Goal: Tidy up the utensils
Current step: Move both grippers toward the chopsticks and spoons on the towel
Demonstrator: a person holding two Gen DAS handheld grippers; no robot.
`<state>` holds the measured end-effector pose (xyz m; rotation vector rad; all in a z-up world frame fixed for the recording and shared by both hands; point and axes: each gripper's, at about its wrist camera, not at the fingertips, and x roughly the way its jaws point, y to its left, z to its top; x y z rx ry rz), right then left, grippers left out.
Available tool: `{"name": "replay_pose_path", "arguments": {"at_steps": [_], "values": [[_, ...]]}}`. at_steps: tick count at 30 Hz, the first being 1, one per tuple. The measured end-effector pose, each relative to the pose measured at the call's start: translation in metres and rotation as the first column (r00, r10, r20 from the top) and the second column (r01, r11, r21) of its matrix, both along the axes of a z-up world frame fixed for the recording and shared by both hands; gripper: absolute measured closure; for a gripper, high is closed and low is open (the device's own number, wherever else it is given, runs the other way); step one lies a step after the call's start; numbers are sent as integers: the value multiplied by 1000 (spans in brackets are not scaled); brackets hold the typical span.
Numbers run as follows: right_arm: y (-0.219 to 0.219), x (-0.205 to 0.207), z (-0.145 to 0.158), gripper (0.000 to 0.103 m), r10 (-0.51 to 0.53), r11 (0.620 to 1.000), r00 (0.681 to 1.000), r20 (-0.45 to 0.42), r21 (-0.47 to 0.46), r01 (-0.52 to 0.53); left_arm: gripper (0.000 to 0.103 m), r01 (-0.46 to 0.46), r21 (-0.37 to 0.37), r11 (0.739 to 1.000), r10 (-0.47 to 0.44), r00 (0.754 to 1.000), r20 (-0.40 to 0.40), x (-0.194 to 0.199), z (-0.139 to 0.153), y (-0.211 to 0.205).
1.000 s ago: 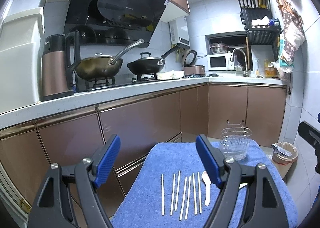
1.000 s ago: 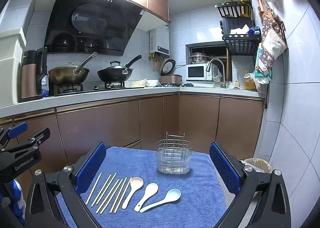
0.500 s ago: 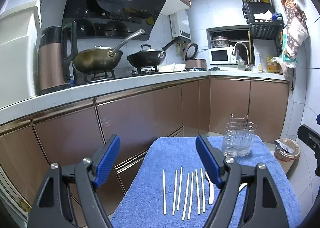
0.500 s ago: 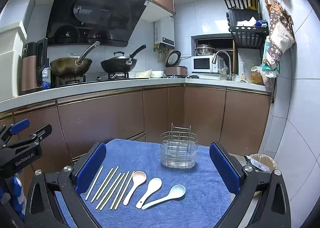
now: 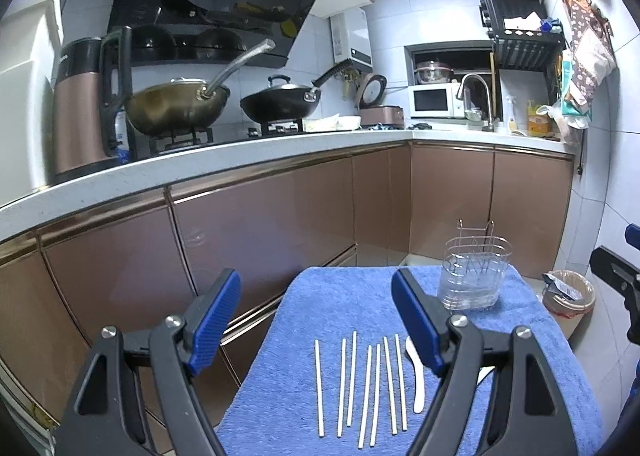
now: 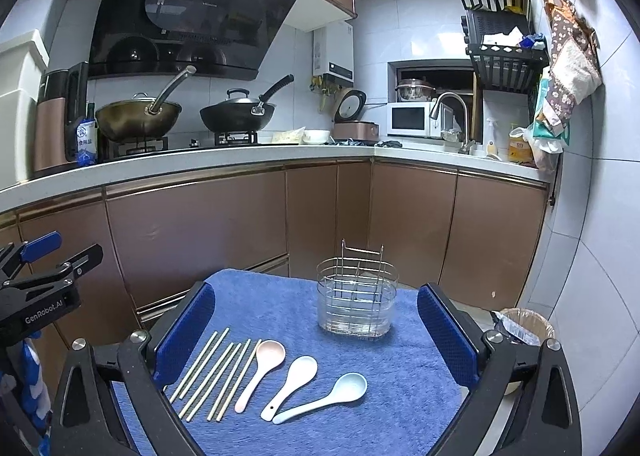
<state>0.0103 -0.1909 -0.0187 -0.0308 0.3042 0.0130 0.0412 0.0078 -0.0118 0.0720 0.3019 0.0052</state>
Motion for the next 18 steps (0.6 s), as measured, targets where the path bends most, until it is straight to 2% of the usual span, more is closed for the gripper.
{"name": "replay_pose_path", "arguments": {"at_steps": [18], "values": [[-21, 36, -12, 9, -9, 1000, 998, -58, 10, 9, 26, 10, 12, 1000, -10, 998, -66, 46, -18, -6]]}}
